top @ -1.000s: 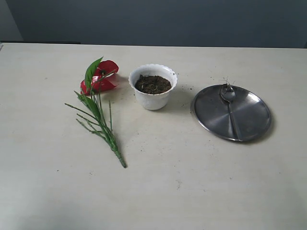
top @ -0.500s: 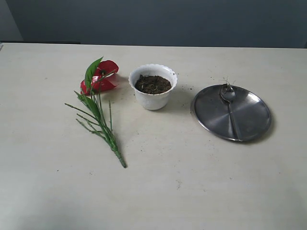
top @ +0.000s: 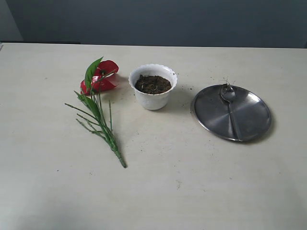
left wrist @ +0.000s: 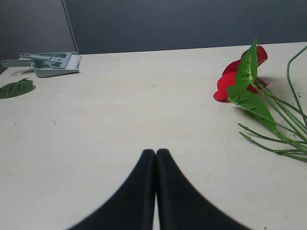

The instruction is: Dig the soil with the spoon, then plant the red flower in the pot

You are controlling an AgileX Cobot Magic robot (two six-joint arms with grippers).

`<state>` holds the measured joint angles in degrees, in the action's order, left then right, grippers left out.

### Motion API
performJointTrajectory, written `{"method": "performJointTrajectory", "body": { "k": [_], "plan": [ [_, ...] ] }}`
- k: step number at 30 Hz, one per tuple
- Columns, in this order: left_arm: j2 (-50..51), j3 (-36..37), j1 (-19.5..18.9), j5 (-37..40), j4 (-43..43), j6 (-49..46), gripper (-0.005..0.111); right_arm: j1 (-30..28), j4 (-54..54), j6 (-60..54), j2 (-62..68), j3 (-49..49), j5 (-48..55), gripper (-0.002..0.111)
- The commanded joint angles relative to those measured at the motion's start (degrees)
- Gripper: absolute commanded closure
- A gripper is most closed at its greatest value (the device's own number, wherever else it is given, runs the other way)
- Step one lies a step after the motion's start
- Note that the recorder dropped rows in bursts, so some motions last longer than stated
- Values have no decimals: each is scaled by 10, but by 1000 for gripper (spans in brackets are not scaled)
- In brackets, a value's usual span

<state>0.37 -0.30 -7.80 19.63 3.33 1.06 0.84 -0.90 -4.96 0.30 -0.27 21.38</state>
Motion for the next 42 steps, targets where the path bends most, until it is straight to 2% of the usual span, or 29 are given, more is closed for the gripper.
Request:
{"method": "performJointTrajectory", "body": {
  "k": [1,5,10,14,17,24,28,32,33,35,38,42],
  "plan": [
    [-4,3,0,-3,4,0,106,-1,2,-1,-3,3,-5,108],
    [-4,3,0,-28,-5,0,106,-2,2,-1,-3,3,-6,108],
    [-4,3,0,-160,-66,0,106,-2,2,-1,-3,3,-6,108],
    [-4,3,0,-270,-67,0,106,-2,2,-1,-3,3,-6,108],
    [-4,3,0,-317,-67,0,106,-2,2,-1,-3,3,-6,108],
    [-4,3,0,-369,-67,3,106,-2,2,-1,-3,3,-6,108],
    [-4,3,0,-407,-74,42,106,-2,2,-1,-3,3,-5,108],
    [-4,3,0,-516,-52,43,106,-2,2,-1,-3,3,-5,108],
    [-4,2,0,-515,-44,45,106,-2,2,-1,-3,3,-5,108],
    [-4,-32,0,-448,-21,87,106,-2,2,-1,-3,3,-5,108],
    [-4,-127,0,-331,60,128,106,-2,2,-1,-3,3,-5,108],
    [37,-263,0,-193,66,128,106,-2,2,-1,-3,3,-6,108]
  ]
}}
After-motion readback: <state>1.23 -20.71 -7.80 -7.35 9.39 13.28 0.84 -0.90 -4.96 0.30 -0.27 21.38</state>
